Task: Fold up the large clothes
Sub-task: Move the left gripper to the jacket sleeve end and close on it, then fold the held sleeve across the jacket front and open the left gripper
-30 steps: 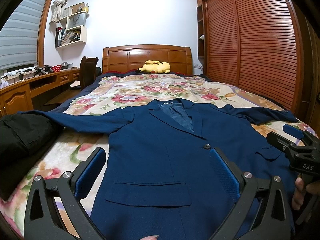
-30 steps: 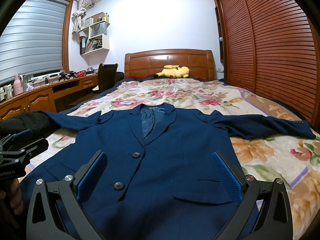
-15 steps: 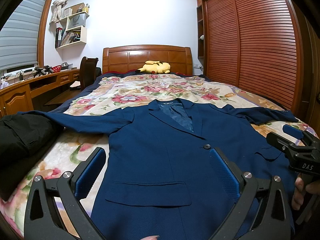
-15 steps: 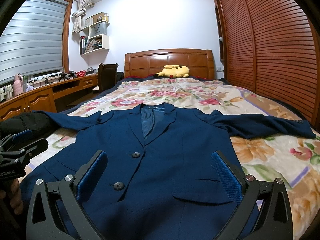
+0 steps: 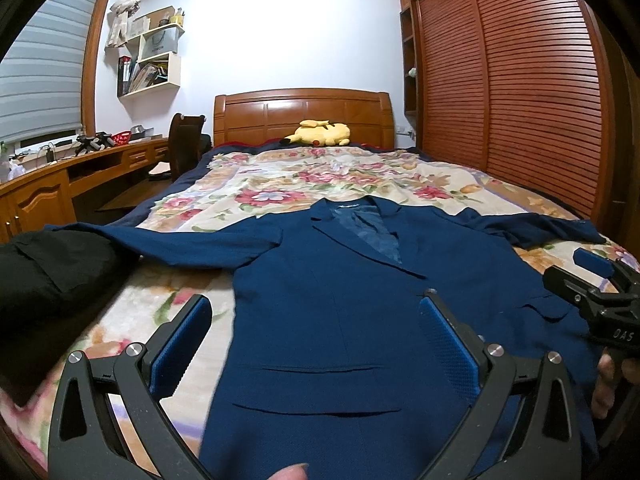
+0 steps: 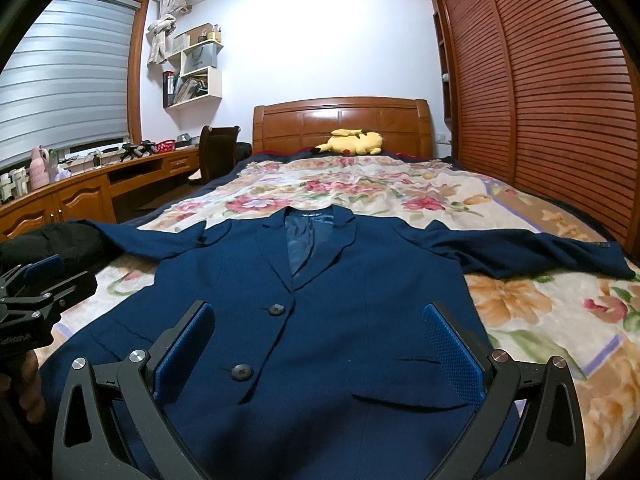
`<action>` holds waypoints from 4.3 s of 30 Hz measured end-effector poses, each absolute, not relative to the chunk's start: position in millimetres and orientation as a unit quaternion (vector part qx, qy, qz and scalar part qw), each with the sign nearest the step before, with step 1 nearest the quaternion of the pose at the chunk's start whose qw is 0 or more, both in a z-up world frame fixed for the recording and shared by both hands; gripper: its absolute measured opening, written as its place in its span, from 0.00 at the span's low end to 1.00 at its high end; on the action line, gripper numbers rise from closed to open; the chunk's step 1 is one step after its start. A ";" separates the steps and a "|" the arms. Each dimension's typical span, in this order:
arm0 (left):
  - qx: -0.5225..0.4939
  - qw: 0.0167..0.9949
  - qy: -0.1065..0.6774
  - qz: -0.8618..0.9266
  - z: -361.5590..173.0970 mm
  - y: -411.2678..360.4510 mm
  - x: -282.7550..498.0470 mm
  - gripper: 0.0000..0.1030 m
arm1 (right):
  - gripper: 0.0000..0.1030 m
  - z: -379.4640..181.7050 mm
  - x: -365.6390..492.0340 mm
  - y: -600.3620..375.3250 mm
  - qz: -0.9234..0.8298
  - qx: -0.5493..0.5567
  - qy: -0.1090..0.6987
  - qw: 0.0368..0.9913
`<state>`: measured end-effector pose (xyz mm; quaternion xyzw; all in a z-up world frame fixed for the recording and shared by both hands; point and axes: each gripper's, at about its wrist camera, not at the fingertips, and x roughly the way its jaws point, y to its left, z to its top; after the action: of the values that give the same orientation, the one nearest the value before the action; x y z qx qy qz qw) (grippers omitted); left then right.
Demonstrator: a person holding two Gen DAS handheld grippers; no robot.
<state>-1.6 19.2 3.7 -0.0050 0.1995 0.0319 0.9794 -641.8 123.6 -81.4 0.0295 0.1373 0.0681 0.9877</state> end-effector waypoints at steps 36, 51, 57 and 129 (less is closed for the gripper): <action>-0.013 0.958 0.266 0.102 1.9 139.8 60.3 1.00 | 1.00 -58.2 -552.8 167.3 0.172 -0.029 0.166 0.971; 0.004 0.931 0.356 0.077 -23.1 180.4 139.3 1.00 | 1.00 -63.0 -527.9 181.9 0.199 -0.047 0.204 0.957; -0.012 0.919 0.379 0.109 -26.6 198.4 172.7 1.00 | 1.00 -61.1 -524.4 186.4 0.200 -0.053 0.211 0.955; 0.058 0.936 0.346 -0.038 39.0 51.2 107.7 0.58 | 1.00 -55.2 -542.4 133.8 0.135 -0.062 0.192 0.970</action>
<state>107.7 51.2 39.0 0.0576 0.3456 -0.0381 0.9358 -542.4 133.8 -55.2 -0.0624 0.1921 0.1354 0.9700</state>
